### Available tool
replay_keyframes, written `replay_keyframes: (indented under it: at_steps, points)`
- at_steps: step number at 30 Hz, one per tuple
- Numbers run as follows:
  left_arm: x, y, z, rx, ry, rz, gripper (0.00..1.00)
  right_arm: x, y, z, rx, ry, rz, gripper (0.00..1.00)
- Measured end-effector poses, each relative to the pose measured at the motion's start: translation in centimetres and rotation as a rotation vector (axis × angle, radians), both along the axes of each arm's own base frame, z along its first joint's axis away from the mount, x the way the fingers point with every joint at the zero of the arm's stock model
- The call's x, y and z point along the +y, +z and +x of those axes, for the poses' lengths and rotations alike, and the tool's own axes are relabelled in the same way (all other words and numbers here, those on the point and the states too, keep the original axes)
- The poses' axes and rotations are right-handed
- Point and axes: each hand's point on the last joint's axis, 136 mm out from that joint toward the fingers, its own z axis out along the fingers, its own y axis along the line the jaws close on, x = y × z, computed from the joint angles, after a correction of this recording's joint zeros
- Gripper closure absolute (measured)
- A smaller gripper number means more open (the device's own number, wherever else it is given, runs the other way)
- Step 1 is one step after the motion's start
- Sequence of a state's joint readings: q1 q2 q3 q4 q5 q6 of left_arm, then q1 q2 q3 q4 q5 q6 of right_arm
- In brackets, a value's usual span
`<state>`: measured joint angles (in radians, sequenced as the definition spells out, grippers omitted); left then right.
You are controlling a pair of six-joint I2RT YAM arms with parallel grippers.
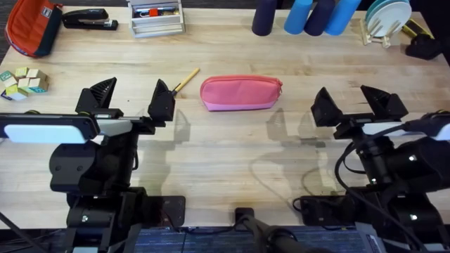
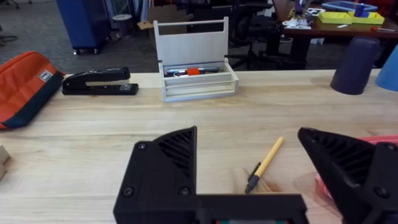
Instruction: Unzip the bag, pick up the pens from the table one at a time and place them inside, then zip the bag closed.
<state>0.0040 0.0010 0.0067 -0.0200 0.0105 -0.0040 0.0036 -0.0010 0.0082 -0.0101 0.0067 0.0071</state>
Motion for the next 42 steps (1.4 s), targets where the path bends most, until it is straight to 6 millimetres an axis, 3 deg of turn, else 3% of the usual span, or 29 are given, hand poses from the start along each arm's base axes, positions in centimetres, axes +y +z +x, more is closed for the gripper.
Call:
replay_keyframes:
  at_steps: [18, 24, 28, 35, 42]
  points:
    - [0.0, 0.0, 0.0, 0.001, -0.001, 0.000, 0.008, -0.1, 0.0, 0.0, 0.000, -0.005, 0.000, 0.004]
    - [-0.3, -1.4, -0.5, 0.103, -0.017, -0.001, 0.008, -0.1, -0.1, -0.1, 0.019, -0.007, 0.000, 0.004]
    - [-0.4, 0.9, -1.3, 0.112, -0.023, -0.002, 0.008, -0.4, 0.6, -0.6, 0.064, -0.022, -0.003, 0.005]
    - [-0.4, 6.6, -1.3, 0.103, -0.025, 0.014, 0.008, -1.3, 4.4, -1.3, 0.165, -0.076, -0.013, 0.005]
    - [-0.5, 8.3, 0.9, 0.251, -0.032, 0.022, 0.008, -1.4, 7.0, 0.4, 0.289, -0.082, -0.020, 0.005]
